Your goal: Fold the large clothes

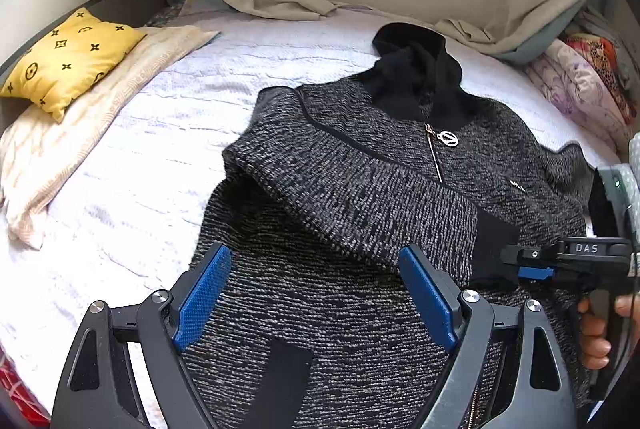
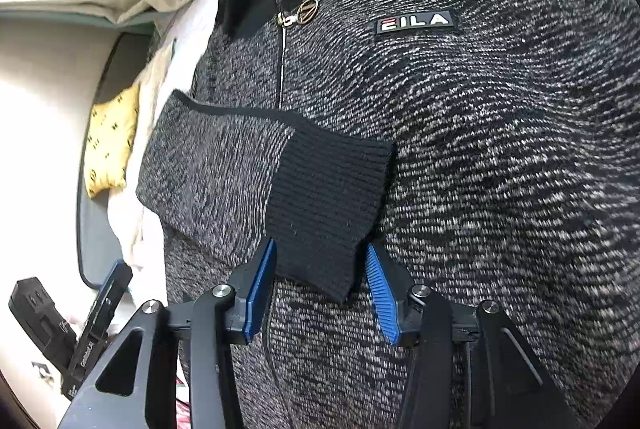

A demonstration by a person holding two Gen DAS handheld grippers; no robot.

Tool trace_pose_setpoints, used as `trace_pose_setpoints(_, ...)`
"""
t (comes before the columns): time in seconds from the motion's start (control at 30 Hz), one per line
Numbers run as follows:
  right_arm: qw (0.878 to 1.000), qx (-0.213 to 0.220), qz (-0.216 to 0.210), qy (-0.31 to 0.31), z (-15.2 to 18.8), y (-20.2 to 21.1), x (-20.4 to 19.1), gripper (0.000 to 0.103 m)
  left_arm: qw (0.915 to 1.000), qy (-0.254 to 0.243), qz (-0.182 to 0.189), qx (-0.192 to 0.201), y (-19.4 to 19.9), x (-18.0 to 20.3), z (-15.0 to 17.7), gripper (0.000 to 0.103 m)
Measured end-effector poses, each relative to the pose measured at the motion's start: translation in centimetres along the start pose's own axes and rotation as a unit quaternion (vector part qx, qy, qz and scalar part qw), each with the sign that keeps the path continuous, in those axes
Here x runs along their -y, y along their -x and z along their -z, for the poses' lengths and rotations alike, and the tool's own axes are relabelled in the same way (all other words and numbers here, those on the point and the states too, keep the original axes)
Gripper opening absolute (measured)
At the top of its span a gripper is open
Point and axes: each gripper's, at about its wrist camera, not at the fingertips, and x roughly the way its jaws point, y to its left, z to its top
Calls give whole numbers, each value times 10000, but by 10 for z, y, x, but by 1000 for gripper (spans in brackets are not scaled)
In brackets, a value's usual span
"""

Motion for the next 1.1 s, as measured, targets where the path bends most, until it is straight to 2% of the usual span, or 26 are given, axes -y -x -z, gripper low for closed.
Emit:
trace_pose_setpoints(0.1, 9998, 141, -114, 1, -5, -7, 2, 44, 9998, 178, 7, -15, 0, -7, -3, 89)
trace_pose_setpoints(0.33, 9984, 324, -91, 446, -14, -19, -14, 42, 9990, 457, -7, -2, -1, -19, -7, 89)
trace_pose_setpoints(0.4, 9975, 300, 64, 639, -18, -23, -21, 15, 9989, 468, -41, -8, -1, -21, -7, 89)
trace_pose_setpoints(0.47, 9965, 259, 124, 779, -23, -26, -27, 9, 9988, 473, -75, -26, -3, -23, -8, 89)
trace_pose_setpoints(0.53, 9940, 418, 346, 952, -28, -22, -35, 7, 9986, 505, -119, -29, -2, -26, -8, 89)
trace_pose_setpoints(0.63, 9826, 732, 807, 1505, -36, -7, -56, 5, 9980, 611, -170, -9, 0, -36, -10, 89)
trace_pose_setpoints(0.77, 9546, 1383, 1550, 2133, -46, 18, -78, 5, 9965, 793, -272, 6, 1, -49, -13, 89)
trace_pose_setpoints(0.87, 9350, 1782, 1989, 2334, -52, 31, -81, 5, 9949, 938, -366, 24, 0, -57, -15, 89)
trace_pose_setpoints(0.9, 9317, 1848, 2061, 2353, -54, 33, -79, 5, 9946, 964, -376, 11, -1, -58, -16, 89)
trace_pose_setpoints(1.1, 9328, 1781, 2222, 2210, -64, 21, -59, 5, 9955, 753, -559, -124, -13, -50, -14, 89)
